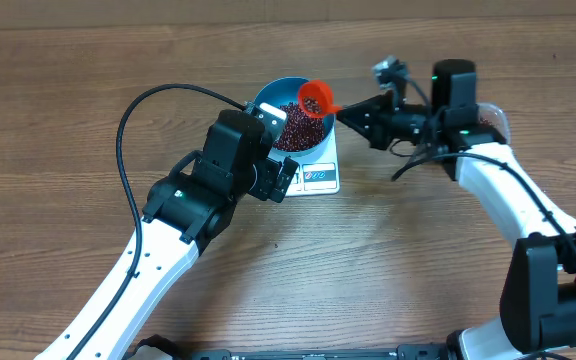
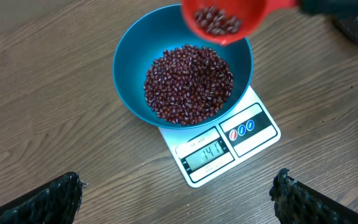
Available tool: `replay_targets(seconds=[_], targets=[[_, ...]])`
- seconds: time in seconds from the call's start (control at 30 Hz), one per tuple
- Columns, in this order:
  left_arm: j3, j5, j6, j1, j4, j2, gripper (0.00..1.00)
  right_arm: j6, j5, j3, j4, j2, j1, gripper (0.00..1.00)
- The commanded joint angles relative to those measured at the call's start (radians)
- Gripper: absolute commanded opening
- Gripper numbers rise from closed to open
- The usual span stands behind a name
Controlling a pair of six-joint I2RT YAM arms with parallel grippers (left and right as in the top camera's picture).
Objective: Scoop item into bowl and weigh 150g on scale
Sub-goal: 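Carry the filled scoop left and tip beans into the teal bowl, then tilt the red scoop further to empty beans into the teal bowl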
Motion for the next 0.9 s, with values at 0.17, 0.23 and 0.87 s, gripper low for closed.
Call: replay_targets(seconds=[0.17, 0.23, 0.87], targets=[[0.002, 0.009, 0.008, 0.002, 0.003, -0.019, 0.99, -0.325, 0.143, 0.027, 0.009, -0.01, 0.067, 0.04], [0.002, 0.009, 0.008, 0.002, 0.003, -0.019, 1.0, -0.41, 0.143, 0.027, 0.009, -0.007, 0.072, 0.04], [0.002, 0.009, 0.008, 0.002, 0.003, -0.019, 1.0, -0.535, 0.22, 0.026, 0.01, -0.007, 0.072, 0.04]])
